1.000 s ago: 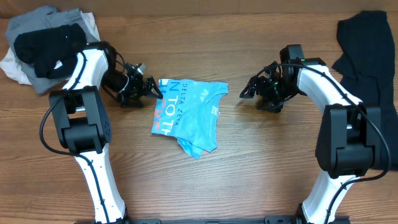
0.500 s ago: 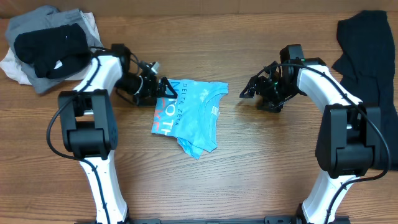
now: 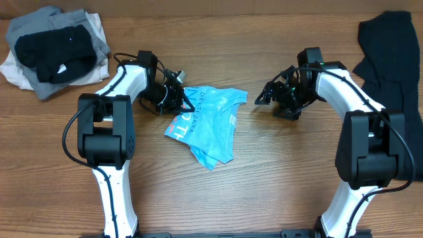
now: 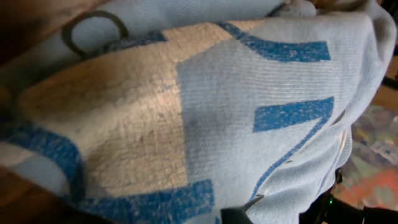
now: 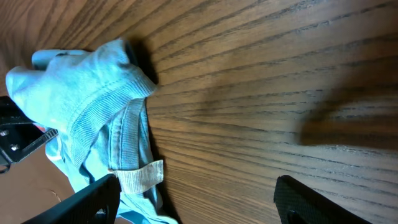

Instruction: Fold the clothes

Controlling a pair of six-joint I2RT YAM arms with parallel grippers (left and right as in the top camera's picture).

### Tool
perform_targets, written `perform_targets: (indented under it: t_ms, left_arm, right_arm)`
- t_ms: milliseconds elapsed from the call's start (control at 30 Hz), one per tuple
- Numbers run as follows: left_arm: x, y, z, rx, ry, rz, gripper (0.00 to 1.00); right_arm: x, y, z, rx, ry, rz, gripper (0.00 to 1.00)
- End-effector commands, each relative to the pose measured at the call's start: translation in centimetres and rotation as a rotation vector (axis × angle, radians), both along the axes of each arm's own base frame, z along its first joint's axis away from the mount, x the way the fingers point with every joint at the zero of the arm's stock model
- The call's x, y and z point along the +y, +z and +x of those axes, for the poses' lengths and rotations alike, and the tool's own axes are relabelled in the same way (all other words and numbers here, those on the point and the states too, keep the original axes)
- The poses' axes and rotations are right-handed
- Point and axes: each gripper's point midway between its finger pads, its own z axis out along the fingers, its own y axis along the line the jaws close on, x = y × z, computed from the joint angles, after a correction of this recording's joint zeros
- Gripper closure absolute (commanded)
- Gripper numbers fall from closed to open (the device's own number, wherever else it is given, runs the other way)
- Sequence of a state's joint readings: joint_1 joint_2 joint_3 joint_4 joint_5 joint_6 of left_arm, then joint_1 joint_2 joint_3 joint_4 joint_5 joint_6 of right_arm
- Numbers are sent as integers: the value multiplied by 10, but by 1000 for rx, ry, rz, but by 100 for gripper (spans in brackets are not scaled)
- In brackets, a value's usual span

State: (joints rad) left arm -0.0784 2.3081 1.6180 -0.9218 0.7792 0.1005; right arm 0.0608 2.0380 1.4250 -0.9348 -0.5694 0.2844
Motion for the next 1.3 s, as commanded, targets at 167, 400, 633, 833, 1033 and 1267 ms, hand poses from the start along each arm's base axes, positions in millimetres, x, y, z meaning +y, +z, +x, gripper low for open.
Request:
perform_targets:
  t_ms: [167, 400, 633, 833, 1033, 1267]
  left_arm:
    - [37, -32, 36, -122, -4, 308, 96]
    - [87, 10, 108, -346, 71, 547, 96]
    - [141, 58, 153, -480, 184, 640, 96]
    - [190, 95, 172, -560, 251, 682, 96]
    - [226, 143, 188, -655, 332, 711, 96]
    - [244, 191, 194, -721, 413, 714, 96]
  right_arm:
    - [1, 18, 5, -43, 6, -12, 17]
    - [-4, 14, -1, -17, 3, -44, 17]
    - [-6, 13, -5, 2, 3, -60, 17]
    - [-7, 12, -10, 27, 3, -62, 18]
    - [-7, 12, -19, 63, 5, -64, 18]
    - [-7, 12, -20, 70, 4, -65, 18]
